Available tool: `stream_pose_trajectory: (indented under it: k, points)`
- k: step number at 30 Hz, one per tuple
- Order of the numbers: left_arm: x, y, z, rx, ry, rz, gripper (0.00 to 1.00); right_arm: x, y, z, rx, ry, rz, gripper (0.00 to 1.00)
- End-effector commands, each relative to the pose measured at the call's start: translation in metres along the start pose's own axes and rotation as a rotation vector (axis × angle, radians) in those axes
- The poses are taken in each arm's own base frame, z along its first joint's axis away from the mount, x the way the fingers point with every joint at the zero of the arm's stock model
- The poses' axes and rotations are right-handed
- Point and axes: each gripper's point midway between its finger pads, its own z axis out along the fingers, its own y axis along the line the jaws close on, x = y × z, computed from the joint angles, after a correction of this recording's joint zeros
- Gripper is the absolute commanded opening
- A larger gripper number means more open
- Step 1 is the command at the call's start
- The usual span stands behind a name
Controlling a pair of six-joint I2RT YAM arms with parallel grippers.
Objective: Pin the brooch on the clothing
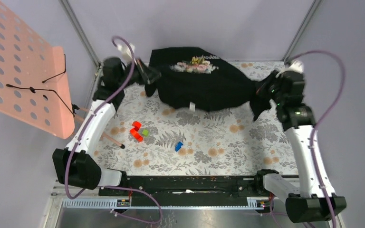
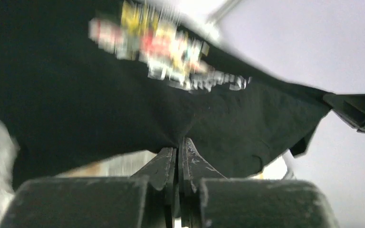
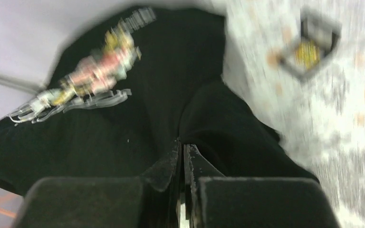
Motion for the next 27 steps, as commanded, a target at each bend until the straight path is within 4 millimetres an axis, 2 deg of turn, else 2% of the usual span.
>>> stream_pose_trajectory:
  k: [1, 2, 4, 6, 8, 10, 11, 12, 14, 15, 17, 19, 20, 23, 27]
  points:
    - [0.132, 0.049, -0.014, -0.133, 0.282, -0.195, 0.0, 0.118, -0.053, 0.02, 0.1, 0.251, 0.088, 0.0]
    - [0.158, 0.06, -0.02, -0.178, 0.339, -0.228, 0.0, 0.143, -0.065, 0.02, 0.134, 0.315, 0.099, 0.0]
    - [0.2, 0.078, -0.034, -0.261, 0.439, -0.263, 0.0, 0.179, -0.085, 0.017, 0.21, 0.424, 0.11, 0.0]
    - [0.231, 0.09, -0.049, -0.323, 0.524, -0.272, 0.0, 0.204, -0.1, 0.013, 0.27, 0.51, 0.117, 0.0]
    - [0.245, 0.096, -0.06, -0.374, 0.575, -0.273, 0.0, 0.22, -0.11, 0.008, 0.321, 0.562, 0.124, 0.0]
    - [0.249, 0.097, -0.068, -0.404, 0.59, -0.261, 0.0, 0.231, -0.12, 0.002, 0.363, 0.594, 0.124, 0.0]
    - [0.248, 0.096, -0.07, -0.413, 0.588, -0.251, 0.07, 0.237, -0.124, -0.003, 0.38, 0.61, 0.122, 0.0]
    - [0.246, 0.093, -0.073, -0.415, 0.588, -0.245, 0.22, 0.239, -0.13, -0.006, 0.408, 0.606, 0.111, 0.02]
    - [0.242, 0.089, -0.078, -0.424, 0.591, -0.223, 0.57, 0.242, -0.138, -0.012, 0.435, 0.598, 0.099, 0.34]
    - [0.239, 0.087, -0.079, -0.428, 0.583, -0.207, 0.68, 0.243, -0.14, -0.014, 0.44, 0.594, 0.096, 0.46]
    - [0.231, 0.083, -0.082, -0.429, 0.566, -0.182, 0.82, 0.242, -0.141, -0.019, 0.44, 0.582, 0.088, 0.61]
    - [0.221, 0.075, -0.083, -0.412, 0.54, -0.157, 0.9, 0.236, -0.141, -0.023, 0.444, 0.561, 0.076, 0.75]
    - [0.216, 0.069, -0.083, -0.397, 0.528, -0.146, 0.92, 0.232, -0.14, -0.025, 0.436, 0.551, 0.065, 0.78]
    - [0.206, 0.056, -0.079, -0.355, 0.496, -0.106, 0.94, 0.22, -0.132, -0.031, 0.387, 0.538, 0.019, 0.85]
    - [0.215, 0.043, -0.066, -0.294, 0.509, -0.088, 0.95, 0.222, -0.098, -0.041, 0.219, 0.592, -0.065, 0.85]
